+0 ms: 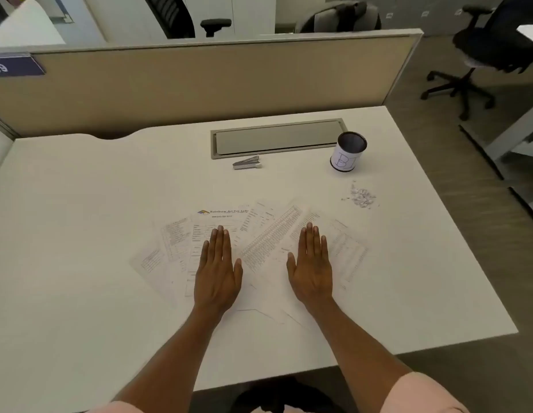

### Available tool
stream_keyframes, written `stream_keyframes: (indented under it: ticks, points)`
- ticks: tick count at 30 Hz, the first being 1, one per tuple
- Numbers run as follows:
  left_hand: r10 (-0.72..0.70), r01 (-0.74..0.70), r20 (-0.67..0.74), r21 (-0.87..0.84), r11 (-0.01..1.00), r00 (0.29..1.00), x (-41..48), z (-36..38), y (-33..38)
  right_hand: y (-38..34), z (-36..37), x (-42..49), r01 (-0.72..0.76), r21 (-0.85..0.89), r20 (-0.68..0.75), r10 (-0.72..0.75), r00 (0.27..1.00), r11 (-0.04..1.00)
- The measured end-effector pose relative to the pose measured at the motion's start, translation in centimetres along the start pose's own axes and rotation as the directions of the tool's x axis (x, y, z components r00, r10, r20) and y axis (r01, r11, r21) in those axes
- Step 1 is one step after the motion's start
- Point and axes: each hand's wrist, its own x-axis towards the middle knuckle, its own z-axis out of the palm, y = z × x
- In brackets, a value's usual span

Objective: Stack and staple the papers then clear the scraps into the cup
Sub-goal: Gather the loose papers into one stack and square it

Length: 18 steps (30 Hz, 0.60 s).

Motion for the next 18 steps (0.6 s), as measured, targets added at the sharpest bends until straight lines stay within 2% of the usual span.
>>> stream_keyframes:
  ticks: [5,10,18]
  points:
    - [-0.015,0.013,0.052,0.038,0.999,0.999,0.4,0.5,0.3,0.0,0.2,-0.5,-0.032,-0.058,0.038,0.034,0.999,0.998]
    - [-0.027,0.022,0.094,0.049,0.999,0.995,1.9,0.0,1.0,0.4,0.0,0.4,-0.056,-0.035,0.09,0.058,0.994,0.998]
    - [-0.048,0.063,0.199,-0.07,0.996,0.979,5.1,-1.5,3.8,0.4,-0.7,0.6,-0.213,0.07,0.083,0.207,0.975,0.974]
